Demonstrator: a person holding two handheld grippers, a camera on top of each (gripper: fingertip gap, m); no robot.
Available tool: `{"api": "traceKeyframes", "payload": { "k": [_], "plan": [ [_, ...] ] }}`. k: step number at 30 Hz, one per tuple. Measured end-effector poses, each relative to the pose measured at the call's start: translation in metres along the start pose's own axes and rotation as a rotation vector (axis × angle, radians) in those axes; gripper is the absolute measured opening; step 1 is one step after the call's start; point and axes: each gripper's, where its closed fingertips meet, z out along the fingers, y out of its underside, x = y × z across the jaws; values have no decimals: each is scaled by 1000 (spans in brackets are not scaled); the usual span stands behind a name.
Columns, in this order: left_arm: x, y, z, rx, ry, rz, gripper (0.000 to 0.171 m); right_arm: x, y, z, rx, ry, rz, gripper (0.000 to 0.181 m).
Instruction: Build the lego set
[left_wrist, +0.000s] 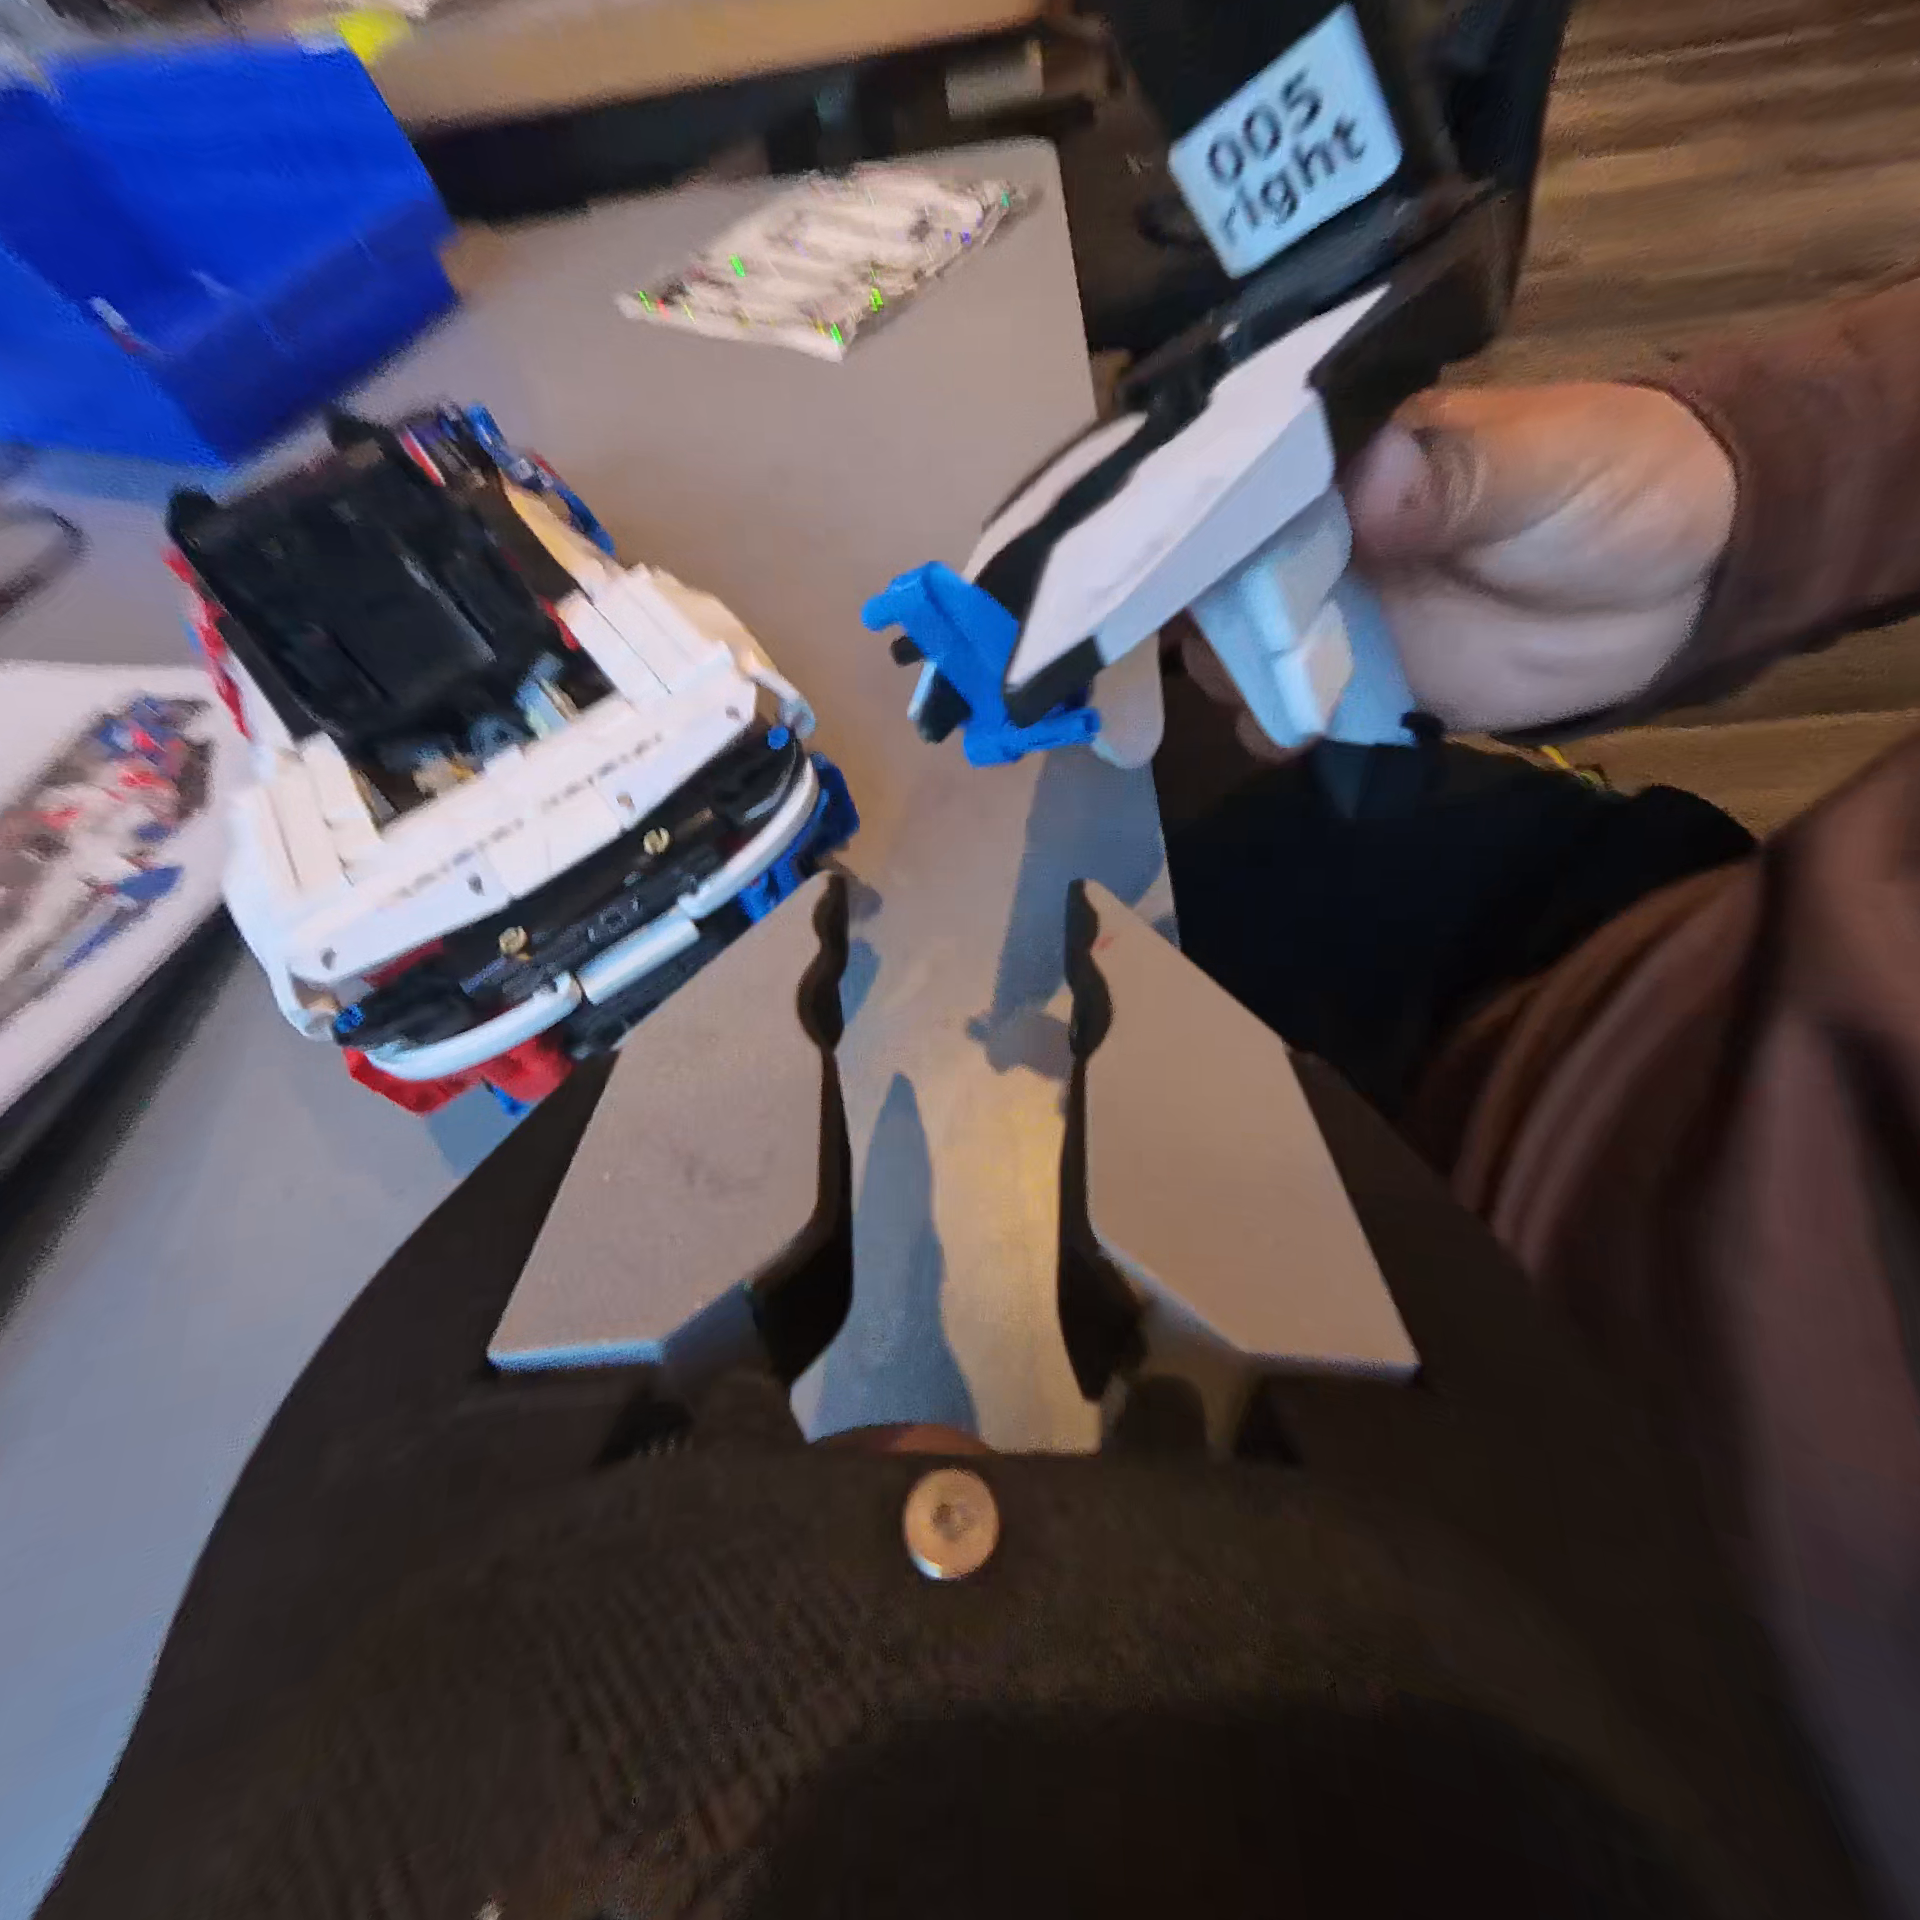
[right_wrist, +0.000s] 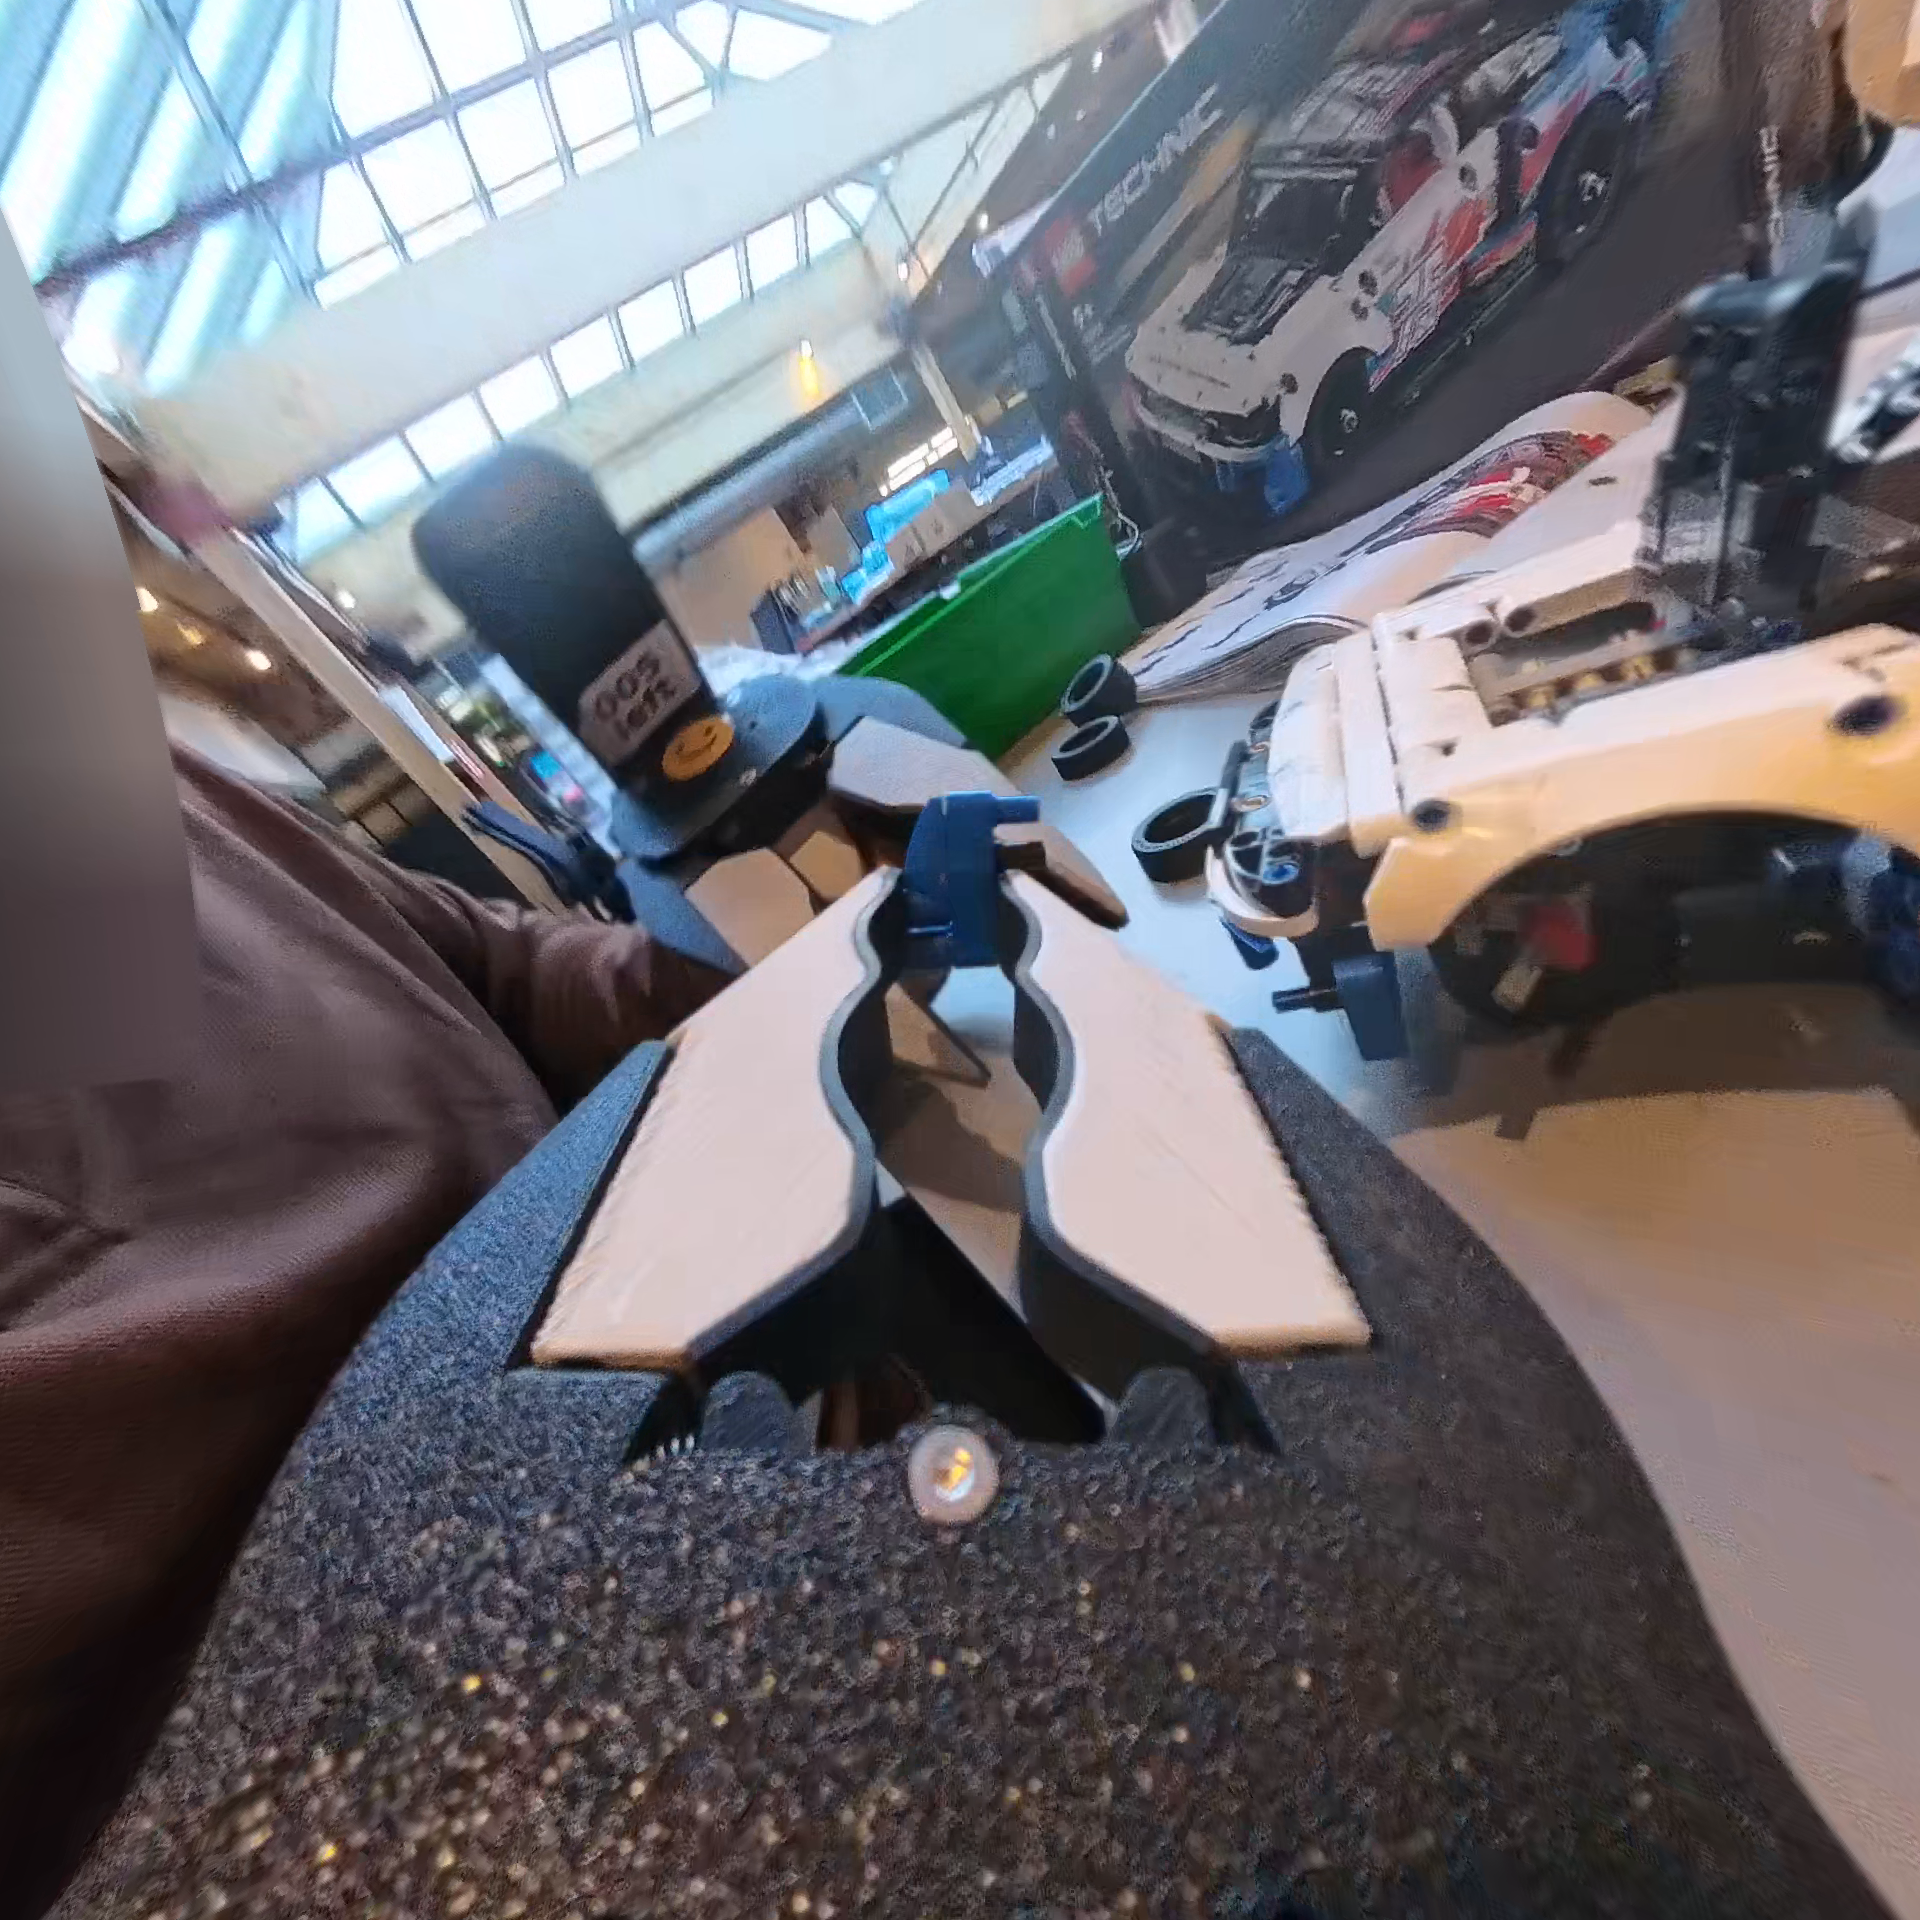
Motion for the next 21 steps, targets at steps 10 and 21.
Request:
{"api": "traceKeyframes", "payload": {
  "k": [10,21],
  "plan": [
    [-1,-31,-5,140,-242,264,18,4,-6,-5,114,-69,225,16],
    [3,-36,-1,168,-387,466,19,3,-8,-6,147,-132,410,16]
  ]
}}
